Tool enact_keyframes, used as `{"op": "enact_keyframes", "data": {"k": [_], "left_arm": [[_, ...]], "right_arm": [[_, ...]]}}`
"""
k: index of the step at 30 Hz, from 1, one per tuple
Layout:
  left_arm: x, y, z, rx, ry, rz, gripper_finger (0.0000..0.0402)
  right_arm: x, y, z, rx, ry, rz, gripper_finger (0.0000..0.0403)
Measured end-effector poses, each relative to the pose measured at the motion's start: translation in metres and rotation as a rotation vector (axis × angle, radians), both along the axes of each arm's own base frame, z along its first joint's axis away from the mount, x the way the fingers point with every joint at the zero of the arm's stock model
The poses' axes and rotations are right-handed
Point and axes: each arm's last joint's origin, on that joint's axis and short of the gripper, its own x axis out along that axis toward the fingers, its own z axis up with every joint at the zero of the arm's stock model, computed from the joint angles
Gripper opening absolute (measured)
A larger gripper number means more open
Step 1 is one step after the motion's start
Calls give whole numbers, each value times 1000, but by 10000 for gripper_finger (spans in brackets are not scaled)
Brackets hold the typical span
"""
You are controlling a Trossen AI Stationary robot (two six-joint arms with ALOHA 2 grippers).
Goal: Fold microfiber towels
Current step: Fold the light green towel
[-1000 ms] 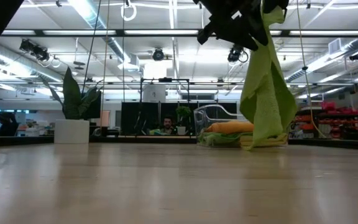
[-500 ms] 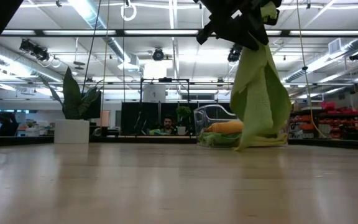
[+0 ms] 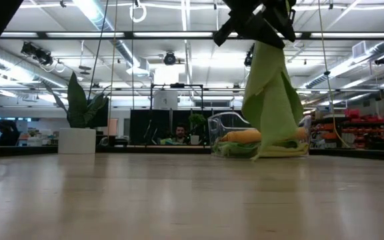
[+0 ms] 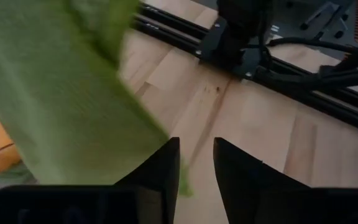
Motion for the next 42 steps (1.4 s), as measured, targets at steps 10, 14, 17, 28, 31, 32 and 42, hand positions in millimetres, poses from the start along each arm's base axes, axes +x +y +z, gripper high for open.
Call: {"op": "enact_keyframes", "data": {"k": [10, 14, 17, 28, 31, 32, 42], "left_arm": [[-2, 9, -3, -19, 19, 94, 86], [-7, 13, -9, -33, 92, 129, 75], [-10, 14, -12, -30, 129, 143, 66], [-14, 11, -15, -4, 171, 152, 48], [-15, 11, -15, -1, 181, 153, 47], [-15, 11, -15, -1, 182, 154, 46], [-15, 17, -15, 32, 176, 197, 23]], "right_arm": [[2, 2, 1, 23, -25, 11, 0], [3, 6, 2, 28, -26, 29, 0], [3, 6, 2, 27, -28, 31, 0], [-1, 7, 0, 12, 2, 70, 0], [-3, 8, -1, 11, 13, 79, 0], [-3, 8, -1, 9, 13, 82, 0], [-5, 9, -3, 4, 34, 105, 0]]}}
